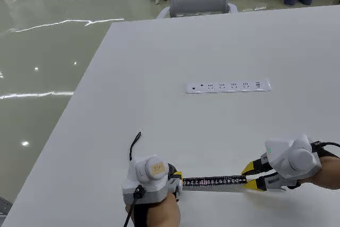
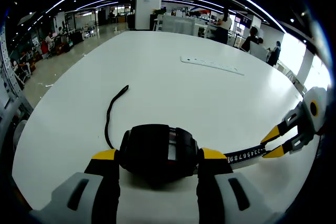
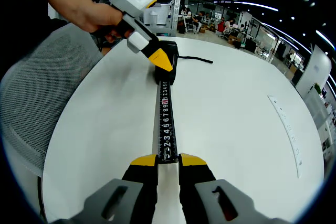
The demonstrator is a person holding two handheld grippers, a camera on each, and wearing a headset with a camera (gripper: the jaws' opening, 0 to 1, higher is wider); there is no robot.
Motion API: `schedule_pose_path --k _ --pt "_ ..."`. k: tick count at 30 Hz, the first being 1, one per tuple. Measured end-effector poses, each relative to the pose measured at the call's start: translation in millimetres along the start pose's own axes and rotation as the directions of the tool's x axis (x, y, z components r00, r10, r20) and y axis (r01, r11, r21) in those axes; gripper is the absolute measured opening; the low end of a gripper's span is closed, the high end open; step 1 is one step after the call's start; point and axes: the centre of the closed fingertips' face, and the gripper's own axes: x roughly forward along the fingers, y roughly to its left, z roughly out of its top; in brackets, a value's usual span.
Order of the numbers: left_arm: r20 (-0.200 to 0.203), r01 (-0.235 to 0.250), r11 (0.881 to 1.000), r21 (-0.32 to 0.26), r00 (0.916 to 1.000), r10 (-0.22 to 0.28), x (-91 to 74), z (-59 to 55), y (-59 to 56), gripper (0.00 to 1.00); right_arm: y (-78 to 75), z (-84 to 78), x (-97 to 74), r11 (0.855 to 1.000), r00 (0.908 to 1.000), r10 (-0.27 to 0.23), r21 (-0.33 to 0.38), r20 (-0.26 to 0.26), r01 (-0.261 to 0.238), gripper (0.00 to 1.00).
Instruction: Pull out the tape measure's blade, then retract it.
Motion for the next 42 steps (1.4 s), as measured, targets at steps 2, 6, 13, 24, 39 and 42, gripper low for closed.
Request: schedule_pose_path --k 2,6,13,24,39,42 --pt "-0.001 0.000 1.000 0.000 1.0000 0.000 0.0 0.0 0.0 0.55 0.2 0.5 0.4 1.000 1.0000 0.000 0.000 0.000 0.000 0.14" --pt "-0.001 0.000 1.000 0.000 1.0000 0.000 -0.9 0.2 -0.3 0.55 0.2 0.7 0.8 1.000 1.0000 0.000 -0.001 0.000 0.000 0.14" --pt "0.003 0.000 1.000 0.000 1.0000 0.000 -0.6 0.3 -0.4 0.55 -0.1 0.6 1.7 1.000 1.0000 0.000 -0.003 0.000 0.000 0.14" --pt "0.003 -0.002 1.000 0.000 1.0000 0.002 -0.1 0.4 0.0 0.55 0.0 2.5 3.3 1.000 1.0000 0.001 -0.004 0.003 -0.001 0.14" --pt "0.000 -0.011 1.000 0.007 0.9999 0.011 0.0 0.3 0.1 0.55 0.3 4.5 4.5 1.000 1.0000 0.000 -0.005 0.007 0.000 0.14" --pt "-0.002 -0.010 1.000 0.007 0.9999 0.010 0.3 0.6 0.0 0.55 0.2 4.8 4.8 1.000 1.0000 0.000 -0.006 0.007 0.000 0.14"
